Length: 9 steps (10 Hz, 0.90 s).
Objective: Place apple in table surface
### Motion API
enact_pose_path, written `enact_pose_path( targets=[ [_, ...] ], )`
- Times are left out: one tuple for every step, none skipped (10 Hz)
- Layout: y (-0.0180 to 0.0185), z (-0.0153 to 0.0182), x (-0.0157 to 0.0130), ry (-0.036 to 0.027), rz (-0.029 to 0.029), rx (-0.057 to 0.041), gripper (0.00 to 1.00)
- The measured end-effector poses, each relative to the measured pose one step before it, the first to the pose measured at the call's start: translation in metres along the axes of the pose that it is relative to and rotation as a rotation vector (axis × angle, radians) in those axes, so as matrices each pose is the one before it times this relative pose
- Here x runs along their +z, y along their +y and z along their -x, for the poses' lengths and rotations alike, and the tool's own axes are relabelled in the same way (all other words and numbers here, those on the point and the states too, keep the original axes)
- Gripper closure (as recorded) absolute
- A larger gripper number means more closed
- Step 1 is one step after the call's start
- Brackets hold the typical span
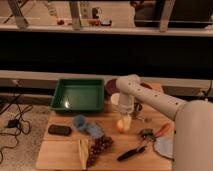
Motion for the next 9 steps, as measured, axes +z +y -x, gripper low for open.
enact_pose_path(
  targets=[
    [0.00028,-0.00059,-0.00001,-0.00045,-0.00020,0.00114,0.96],
    [0.00004,-0.00010,0.00003,-0.00004,-0.00004,0.00015,0.90],
    [-0.00005,0.00008,-0.00001,0.00007,-0.00003,-0.00011,0.78],
    [-0.00004,0.00006,0.00003,-0.00002,0.00004,-0.00010,0.69],
    [0.00001,-0.00001,0.00000,0.00004,0.00001,0.00001,0.59],
    [0.00000,0.00003,0.00002,-0.00007,0.00006,-0.00002,0.47],
    [0.00001,0.00001,0.00000,-0.00007,0.00004,-0.00004,0.37],
    [0.00000,-0.00001,0.00004,0.00002,0.00002,0.00004,0.27],
    [-0.00001,0.00000,-0.00001,0.00000,-0.00001,-0.00001,0.22]
  ],
)
